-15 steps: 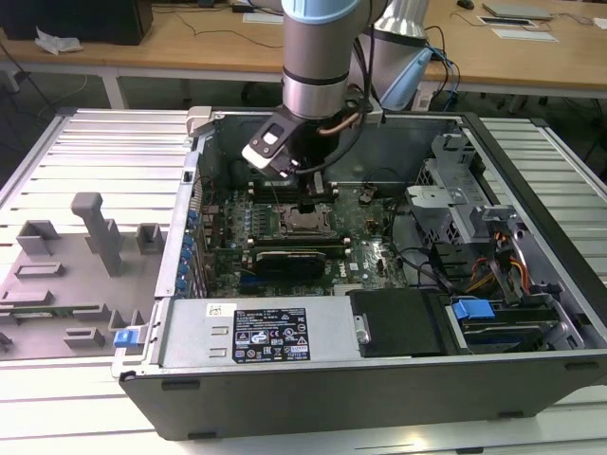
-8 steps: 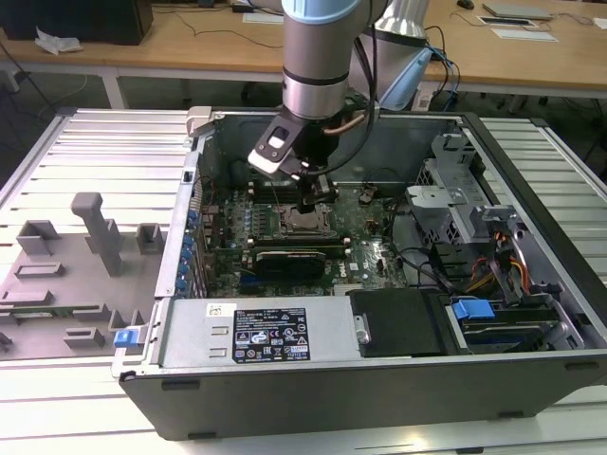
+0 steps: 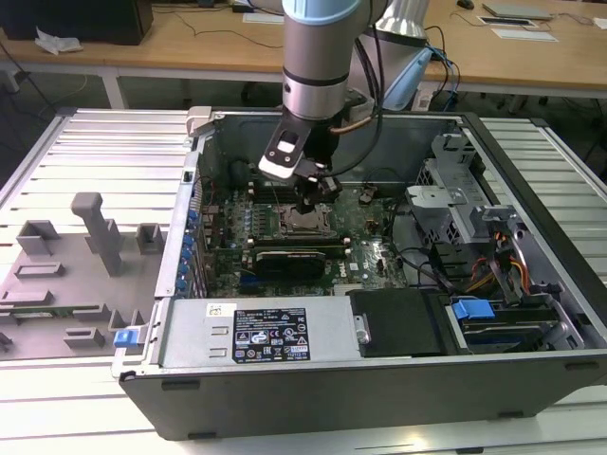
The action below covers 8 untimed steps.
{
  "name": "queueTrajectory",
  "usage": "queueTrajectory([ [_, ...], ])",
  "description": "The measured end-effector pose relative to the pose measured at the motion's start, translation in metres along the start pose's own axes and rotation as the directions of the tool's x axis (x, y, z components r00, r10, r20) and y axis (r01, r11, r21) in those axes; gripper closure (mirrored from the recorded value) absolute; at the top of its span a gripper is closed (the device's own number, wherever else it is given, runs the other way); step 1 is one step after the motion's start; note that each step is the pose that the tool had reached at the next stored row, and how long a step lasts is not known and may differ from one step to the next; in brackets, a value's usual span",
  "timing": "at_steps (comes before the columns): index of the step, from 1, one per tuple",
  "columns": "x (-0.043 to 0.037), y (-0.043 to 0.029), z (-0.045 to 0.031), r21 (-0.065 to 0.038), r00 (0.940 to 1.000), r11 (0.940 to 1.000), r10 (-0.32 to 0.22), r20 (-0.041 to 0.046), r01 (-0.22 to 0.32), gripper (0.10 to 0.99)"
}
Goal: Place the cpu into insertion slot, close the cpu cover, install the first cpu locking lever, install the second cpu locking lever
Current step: 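Close the cpu cover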
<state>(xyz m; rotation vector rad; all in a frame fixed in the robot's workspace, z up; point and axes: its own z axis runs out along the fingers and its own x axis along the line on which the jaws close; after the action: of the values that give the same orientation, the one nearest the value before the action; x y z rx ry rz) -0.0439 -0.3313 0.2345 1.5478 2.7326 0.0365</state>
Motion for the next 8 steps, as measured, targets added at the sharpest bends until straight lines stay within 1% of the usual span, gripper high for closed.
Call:
queueTrajectory([
  [2, 0.0000, 0.0000, 0.0002, 0.000, 0.9992, 0.9992, -0.039, -0.0008, 0.039, 0.980],
  [3, 0.0000, 0.0000, 0.0004, 0.001, 0.9975, 0.9975, -0.070, -0.0015, 0.070, 0.980],
  [5, 0.0000, 0.0000, 0.0005, 0.001, 0.9941, 0.9941, -0.108, -0.0023, 0.108, 0.980],
  [7, 0.0000, 0.0000, 0.0006, 0.001, 0.9889, 0.9889, -0.149, -0.0032, 0.149, 0.980],
  [8, 0.0000, 0.0000, 0.0007, 0.002, 0.9822, 0.9822, -0.188, -0.0040, 0.188, 0.980],
])
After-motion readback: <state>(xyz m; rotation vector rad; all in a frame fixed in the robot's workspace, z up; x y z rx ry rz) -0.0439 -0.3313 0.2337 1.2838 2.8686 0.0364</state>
